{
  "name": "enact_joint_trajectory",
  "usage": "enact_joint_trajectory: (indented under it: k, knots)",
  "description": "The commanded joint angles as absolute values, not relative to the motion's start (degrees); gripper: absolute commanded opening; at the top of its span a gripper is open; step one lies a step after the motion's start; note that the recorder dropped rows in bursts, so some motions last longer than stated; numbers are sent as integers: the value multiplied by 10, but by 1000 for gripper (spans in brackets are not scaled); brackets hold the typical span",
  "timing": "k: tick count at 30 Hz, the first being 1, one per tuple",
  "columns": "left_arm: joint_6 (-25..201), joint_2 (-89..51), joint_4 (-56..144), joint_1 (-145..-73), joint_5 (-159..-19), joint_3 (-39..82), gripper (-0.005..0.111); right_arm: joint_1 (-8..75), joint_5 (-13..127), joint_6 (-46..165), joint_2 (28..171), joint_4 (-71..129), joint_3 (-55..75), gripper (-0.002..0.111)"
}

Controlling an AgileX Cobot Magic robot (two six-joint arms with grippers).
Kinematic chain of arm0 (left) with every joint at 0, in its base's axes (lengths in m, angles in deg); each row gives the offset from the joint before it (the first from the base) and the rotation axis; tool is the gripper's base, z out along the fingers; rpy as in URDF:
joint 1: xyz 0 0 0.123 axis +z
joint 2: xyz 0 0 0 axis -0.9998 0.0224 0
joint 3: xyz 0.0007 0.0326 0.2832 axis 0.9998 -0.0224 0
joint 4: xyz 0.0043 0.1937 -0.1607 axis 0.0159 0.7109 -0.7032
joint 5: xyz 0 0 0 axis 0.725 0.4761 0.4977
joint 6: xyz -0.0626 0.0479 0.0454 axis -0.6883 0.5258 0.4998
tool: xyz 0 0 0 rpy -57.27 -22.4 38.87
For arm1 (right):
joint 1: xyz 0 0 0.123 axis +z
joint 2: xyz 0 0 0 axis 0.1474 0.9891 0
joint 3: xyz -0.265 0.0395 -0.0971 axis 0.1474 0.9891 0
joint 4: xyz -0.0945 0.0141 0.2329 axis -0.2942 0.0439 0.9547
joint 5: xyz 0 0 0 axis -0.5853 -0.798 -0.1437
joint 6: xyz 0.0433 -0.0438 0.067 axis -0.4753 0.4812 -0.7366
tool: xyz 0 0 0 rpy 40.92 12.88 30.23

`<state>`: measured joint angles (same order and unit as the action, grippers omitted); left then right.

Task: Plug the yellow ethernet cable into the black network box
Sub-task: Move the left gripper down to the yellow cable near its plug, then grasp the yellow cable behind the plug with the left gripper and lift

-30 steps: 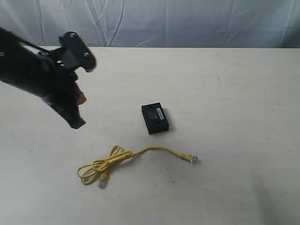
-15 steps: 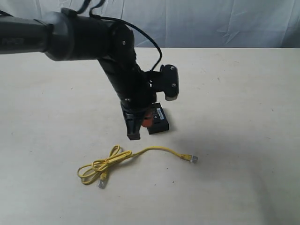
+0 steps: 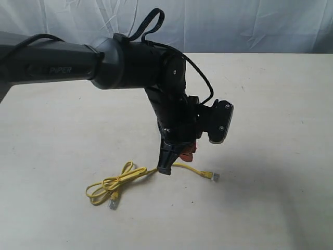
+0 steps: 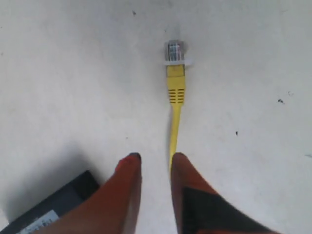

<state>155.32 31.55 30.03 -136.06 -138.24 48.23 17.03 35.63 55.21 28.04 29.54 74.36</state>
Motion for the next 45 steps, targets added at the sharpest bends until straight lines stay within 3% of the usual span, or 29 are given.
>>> enact_joint_trajectory:
  k: [1, 20, 22, 28, 37, 45]
  knots:
    - [1566, 328, 294, -1363, -1381, 486, 34, 171, 364, 553, 277, 295, 746, -1]
    - [1568, 367, 274, -1363, -1367, 486, 34, 171, 363, 553, 277, 295, 746, -1]
    - [1568, 369, 274, -1363, -1367, 486, 30, 171, 363, 553, 277, 295, 746, -1]
    - [1568, 369, 275, -1363, -1371, 486, 0, 171, 363, 553, 277, 295, 746, -1]
    - [1557, 338, 272, -1363, -1388, 486, 0, 171, 363, 553, 277, 295, 746, -1]
    - [1496, 293, 325, -1334, -1503, 474, 0, 171, 363, 553, 277, 295, 746, -1]
